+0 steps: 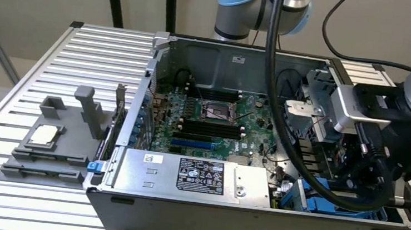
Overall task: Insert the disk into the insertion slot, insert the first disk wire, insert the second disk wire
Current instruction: 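Insert the second disk wire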
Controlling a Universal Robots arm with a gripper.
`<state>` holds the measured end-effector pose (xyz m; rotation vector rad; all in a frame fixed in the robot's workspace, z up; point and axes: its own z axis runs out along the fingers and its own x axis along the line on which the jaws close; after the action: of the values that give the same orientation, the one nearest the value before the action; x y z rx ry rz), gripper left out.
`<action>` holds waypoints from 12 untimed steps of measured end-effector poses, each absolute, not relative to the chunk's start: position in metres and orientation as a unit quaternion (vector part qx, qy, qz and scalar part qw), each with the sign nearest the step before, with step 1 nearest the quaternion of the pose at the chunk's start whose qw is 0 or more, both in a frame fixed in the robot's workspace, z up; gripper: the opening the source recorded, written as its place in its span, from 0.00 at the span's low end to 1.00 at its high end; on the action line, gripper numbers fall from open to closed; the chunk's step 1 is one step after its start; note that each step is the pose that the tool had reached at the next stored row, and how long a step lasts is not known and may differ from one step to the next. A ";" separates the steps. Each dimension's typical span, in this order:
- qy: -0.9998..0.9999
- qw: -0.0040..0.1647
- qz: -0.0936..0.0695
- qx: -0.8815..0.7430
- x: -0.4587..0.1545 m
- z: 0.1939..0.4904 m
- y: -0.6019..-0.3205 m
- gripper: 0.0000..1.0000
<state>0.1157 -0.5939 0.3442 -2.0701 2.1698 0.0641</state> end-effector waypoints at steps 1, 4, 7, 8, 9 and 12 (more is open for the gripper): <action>0.722 0.071 0.021 -0.688 0.113 0.344 -0.594 0.25; 0.722 0.071 0.021 -0.688 0.100 0.344 -0.596 0.25; 0.721 0.072 0.020 -0.688 0.091 0.344 -0.596 0.25; 0.721 0.072 0.020 -0.688 0.091 0.344 -0.596 0.25; 0.721 0.072 0.020 -0.688 0.091 0.344 -0.596 0.25; 0.721 0.072 0.020 -0.688 0.091 0.344 -0.596 0.25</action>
<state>0.0909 -0.5959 0.3444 -2.0688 2.1681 0.0609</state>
